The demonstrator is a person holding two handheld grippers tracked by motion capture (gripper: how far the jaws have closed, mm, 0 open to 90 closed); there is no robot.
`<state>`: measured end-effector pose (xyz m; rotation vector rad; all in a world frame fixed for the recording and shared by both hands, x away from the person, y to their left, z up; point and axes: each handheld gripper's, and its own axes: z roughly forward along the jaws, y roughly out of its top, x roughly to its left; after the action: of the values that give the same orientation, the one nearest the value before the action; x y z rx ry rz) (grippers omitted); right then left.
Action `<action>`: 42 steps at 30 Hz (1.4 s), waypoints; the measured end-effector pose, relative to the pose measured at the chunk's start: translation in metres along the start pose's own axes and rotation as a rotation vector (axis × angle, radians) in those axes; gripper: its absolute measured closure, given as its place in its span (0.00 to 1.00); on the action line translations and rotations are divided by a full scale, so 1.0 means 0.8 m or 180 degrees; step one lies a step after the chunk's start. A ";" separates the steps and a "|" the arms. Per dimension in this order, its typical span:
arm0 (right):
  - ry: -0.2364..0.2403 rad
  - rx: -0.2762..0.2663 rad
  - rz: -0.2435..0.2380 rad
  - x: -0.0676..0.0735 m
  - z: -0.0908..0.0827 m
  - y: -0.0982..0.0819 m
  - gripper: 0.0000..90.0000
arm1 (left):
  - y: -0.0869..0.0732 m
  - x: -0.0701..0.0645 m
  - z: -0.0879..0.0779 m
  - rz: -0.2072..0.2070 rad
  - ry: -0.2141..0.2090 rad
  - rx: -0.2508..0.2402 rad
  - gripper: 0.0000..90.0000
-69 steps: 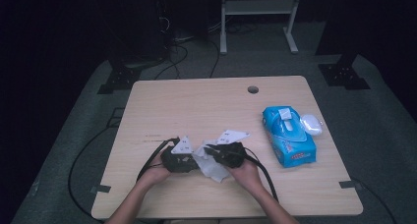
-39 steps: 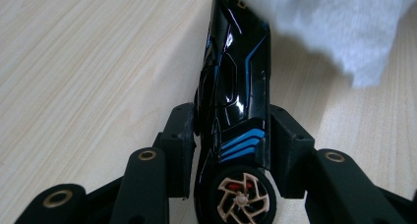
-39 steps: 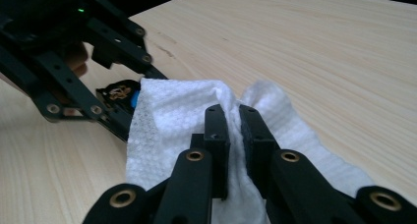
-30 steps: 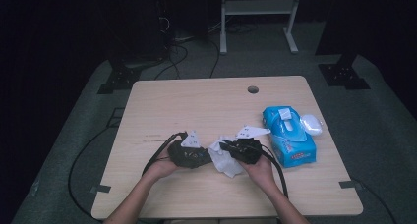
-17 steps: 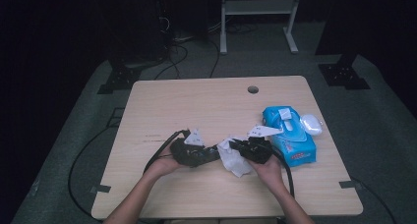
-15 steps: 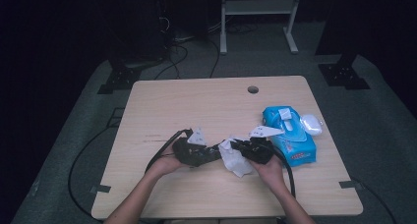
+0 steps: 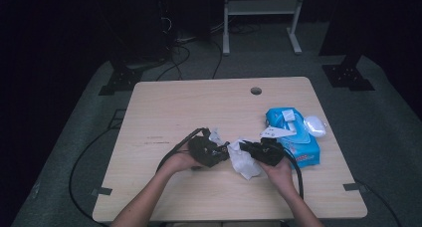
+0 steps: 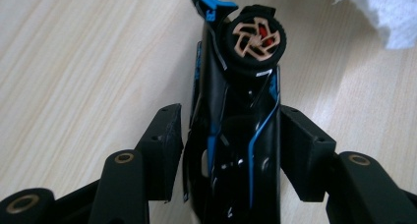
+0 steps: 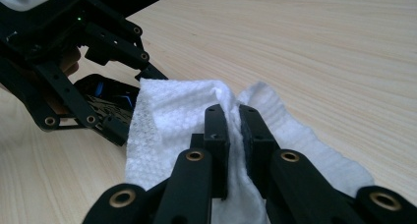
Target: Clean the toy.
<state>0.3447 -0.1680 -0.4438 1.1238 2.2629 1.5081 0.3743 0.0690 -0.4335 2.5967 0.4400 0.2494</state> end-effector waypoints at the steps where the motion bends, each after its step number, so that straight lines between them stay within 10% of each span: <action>1: -0.0004 0.0002 0.0010 0.000 0.000 0.000 0.92 | 0.002 -0.001 0.002 0.0009 0.0002 0.0038 0.51; 8: 0.0018 0.0037 0.0096 -0.007 0.000 -0.004 0.92 | 0.009 0.000 0.007 0.0024 0.0050 0.0233 0.60; 18: 0.0279 0.0070 0.0212 -0.005 0.006 -0.004 0.92 | 0.001 -0.013 -0.021 0.0190 0.0053 -0.0304 0.63; 27: 0.0441 -0.0383 -0.0081 0.036 -0.022 0.037 0.92 | 0.003 -0.025 -0.046 0.0243 0.0124 -0.0725 0.63; 42: 0.0310 -0.0538 -0.0421 0.066 -0.031 0.059 0.92 | -0.006 -0.027 -0.056 0.0120 0.0075 -0.1130 0.63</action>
<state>0.3174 -0.1404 -0.3795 0.8548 2.1734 1.6963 0.3414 0.0852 -0.3990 2.2577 0.3219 0.3384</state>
